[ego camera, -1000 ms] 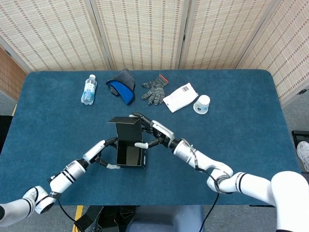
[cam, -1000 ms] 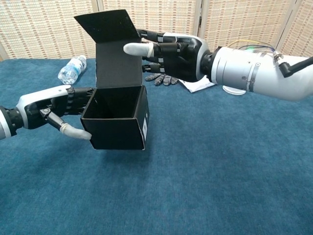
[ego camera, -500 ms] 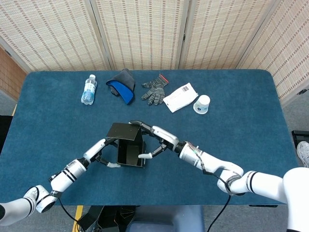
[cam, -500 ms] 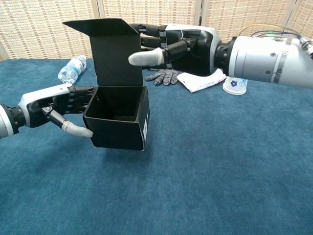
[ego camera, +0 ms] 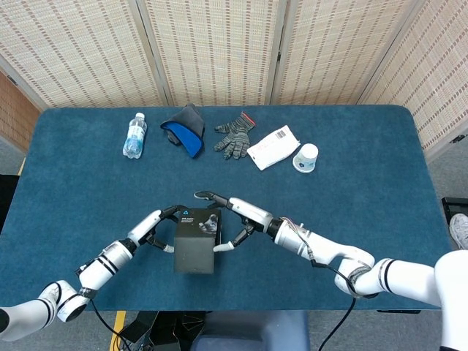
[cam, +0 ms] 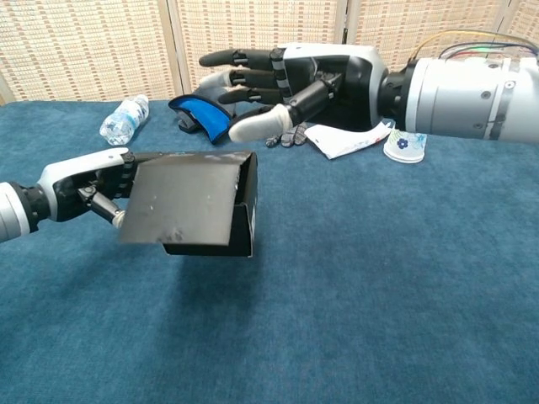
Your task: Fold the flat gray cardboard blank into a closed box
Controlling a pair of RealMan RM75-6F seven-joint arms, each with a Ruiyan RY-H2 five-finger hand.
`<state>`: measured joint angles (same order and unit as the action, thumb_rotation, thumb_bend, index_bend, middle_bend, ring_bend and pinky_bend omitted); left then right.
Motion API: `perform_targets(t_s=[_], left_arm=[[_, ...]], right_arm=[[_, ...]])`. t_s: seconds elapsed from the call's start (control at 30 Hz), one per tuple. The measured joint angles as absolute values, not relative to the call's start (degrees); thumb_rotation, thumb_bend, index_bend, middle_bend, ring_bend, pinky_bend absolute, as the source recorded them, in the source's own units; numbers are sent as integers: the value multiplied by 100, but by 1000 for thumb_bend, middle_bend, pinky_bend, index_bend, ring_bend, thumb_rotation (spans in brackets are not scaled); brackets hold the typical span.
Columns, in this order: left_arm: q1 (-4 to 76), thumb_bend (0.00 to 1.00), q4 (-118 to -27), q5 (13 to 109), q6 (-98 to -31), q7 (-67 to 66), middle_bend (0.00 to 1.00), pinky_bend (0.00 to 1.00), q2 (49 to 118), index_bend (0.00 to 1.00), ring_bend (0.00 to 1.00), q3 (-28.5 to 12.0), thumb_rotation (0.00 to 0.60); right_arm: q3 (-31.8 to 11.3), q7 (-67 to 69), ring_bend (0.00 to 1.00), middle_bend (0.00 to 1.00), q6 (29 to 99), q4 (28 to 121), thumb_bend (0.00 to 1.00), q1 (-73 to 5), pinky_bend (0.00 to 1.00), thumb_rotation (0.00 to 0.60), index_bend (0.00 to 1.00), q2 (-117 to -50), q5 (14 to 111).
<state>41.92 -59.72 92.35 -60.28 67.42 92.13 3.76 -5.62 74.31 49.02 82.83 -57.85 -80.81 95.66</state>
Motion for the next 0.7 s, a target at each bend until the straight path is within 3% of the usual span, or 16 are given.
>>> perform_targets(t_s=[0.27, 0.53, 0.7], left_arm=[[4198, 77, -6056, 8934, -5709, 6153, 313, 288, 9325, 271, 168, 228, 600], [4152, 77, -5929, 8680, -5522, 5762, 313, 288, 9596, 253, 168, 67, 600], [4106, 77, -5898, 8539, -5449, 5547, 271, 288, 9676, 165, 156, -28, 600]], right_arm=[[-673, 5952, 53, 97, 4396, 8359, 75, -5947, 113, 600, 0, -8245, 9015], [-806, 3175, 95, 160, 4146, 8586, 63, -6020, 177, 600, 19, -8501, 7961], [-820, 1207, 102, 175, 4239, 8794, 63, -6058, 211, 600, 71, -8713, 7020]])
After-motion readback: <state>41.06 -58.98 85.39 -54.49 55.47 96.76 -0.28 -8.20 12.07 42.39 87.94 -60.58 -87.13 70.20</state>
